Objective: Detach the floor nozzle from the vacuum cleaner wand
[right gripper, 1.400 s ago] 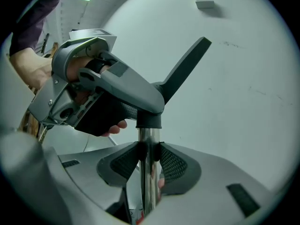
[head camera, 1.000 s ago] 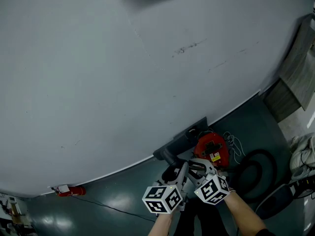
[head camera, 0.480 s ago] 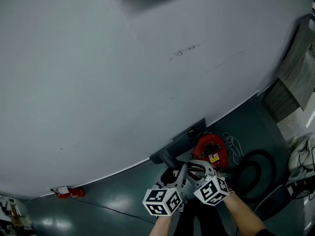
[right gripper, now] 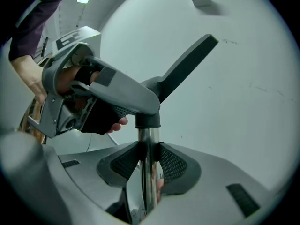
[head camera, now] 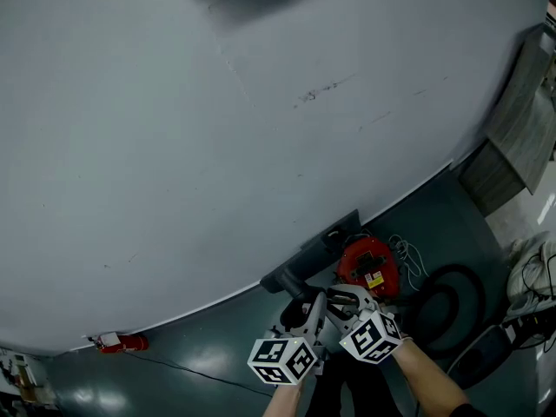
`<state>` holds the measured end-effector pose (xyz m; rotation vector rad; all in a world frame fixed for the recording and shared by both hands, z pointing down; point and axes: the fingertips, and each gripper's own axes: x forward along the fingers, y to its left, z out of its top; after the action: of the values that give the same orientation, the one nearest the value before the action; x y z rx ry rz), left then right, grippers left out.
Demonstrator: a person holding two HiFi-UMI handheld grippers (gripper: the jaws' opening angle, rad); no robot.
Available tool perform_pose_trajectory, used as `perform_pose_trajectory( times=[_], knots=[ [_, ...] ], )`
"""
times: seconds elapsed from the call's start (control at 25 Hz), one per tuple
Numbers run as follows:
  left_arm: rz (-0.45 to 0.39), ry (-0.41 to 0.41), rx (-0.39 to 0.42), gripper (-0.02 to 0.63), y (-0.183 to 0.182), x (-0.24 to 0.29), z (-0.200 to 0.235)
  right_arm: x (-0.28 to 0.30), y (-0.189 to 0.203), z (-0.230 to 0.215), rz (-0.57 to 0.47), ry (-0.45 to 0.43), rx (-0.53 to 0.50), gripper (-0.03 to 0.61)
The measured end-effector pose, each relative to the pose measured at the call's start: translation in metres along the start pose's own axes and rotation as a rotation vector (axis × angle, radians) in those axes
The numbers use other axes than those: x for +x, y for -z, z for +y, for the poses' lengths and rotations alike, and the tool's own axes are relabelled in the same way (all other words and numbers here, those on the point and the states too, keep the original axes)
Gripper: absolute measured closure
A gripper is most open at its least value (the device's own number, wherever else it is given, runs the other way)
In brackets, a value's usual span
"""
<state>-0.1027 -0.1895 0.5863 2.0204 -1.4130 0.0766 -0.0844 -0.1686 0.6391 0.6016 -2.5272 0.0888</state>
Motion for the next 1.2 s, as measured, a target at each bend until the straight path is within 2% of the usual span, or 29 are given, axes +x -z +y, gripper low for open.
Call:
perform_pose_trajectory(
  times=[0.08, 0.16, 0.2, 0.32, 0.36, 0.44, 0.56, 0.72, 0.8, 0.84, 0.88, 1.0, 1.04, 1.08, 1.12, 1.2],
  knots=[
    [-0.003, -0.035, 0.097, 0.44, -0.001, -0.001, -0.004, -0.001, 0.0, -0.001, 0.0, 0.007, -0.002, 0.433],
    [-0.006, -0.043, 0.112, 0.44, -0.001, -0.002, -0.005, -0.002, 0.0, 0.0, -0.003, 0.012, -0.001, 0.433],
    [-0.009, -0.031, 0.072, 0.44, 0.0, -0.002, -0.004, -0.002, 0.0, 0.0, -0.004, 0.011, 0.0, 0.433],
    [-0.03, 0.038, -0.162, 0.44, 0.0, -0.001, 0.003, -0.003, 0.0, 0.001, -0.009, 0.004, 0.007, 0.433],
    [-0.035, 0.055, -0.215, 0.44, 0.0, 0.0, 0.005, -0.003, 0.0, 0.001, -0.011, 0.003, 0.009, 0.433],
    [-0.037, 0.061, -0.234, 0.44, 0.0, -0.001, 0.005, -0.003, 0.0, 0.001, -0.014, 0.002, 0.012, 0.433],
    [-0.059, 0.018, -0.136, 0.44, -0.002, -0.002, 0.003, -0.002, 0.0, 0.001, -0.015, -0.001, 0.011, 0.433],
    [-0.09, -0.055, 0.08, 0.44, -0.004, -0.006, -0.006, -0.003, -0.001, 0.002, -0.017, 0.0, 0.017, 0.433],
    [-0.083, -0.064, 0.127, 0.44, -0.004, -0.005, -0.008, -0.003, -0.001, 0.0, -0.018, 0.004, 0.016, 0.433],
    [-0.079, -0.054, 0.101, 0.44, -0.004, -0.004, -0.007, -0.003, -0.001, 0.0, -0.019, 0.003, 0.017, 0.433],
    [-0.078, -0.035, 0.035, 0.44, -0.003, -0.004, -0.004, -0.003, 0.0, 0.0, -0.02, 0.0, 0.017, 0.433],
    [-0.093, 0.044, -0.246, 0.44, -0.002, -0.002, 0.007, -0.003, 0.0, 0.001, -0.022, -0.008, 0.019, 0.433],
    [-0.095, 0.061, -0.294, 0.44, -0.002, -0.002, 0.009, -0.003, 0.0, 0.001, -0.022, -0.011, 0.018, 0.433],
    [-0.093, 0.065, -0.295, 0.44, -0.003, -0.002, 0.009, -0.003, 0.0, 0.001, -0.022, -0.012, 0.017, 0.433],
    [-0.09, 0.056, -0.246, 0.44, -0.004, -0.002, 0.007, -0.003, 0.0, 0.001, -0.022, -0.013, 0.016, 0.433],
    [-0.08, 0.006, -0.039, 0.44, -0.006, -0.004, -0.001, -0.003, 0.0, 0.001, -0.022, -0.012, 0.014, 0.433]
  ],
)
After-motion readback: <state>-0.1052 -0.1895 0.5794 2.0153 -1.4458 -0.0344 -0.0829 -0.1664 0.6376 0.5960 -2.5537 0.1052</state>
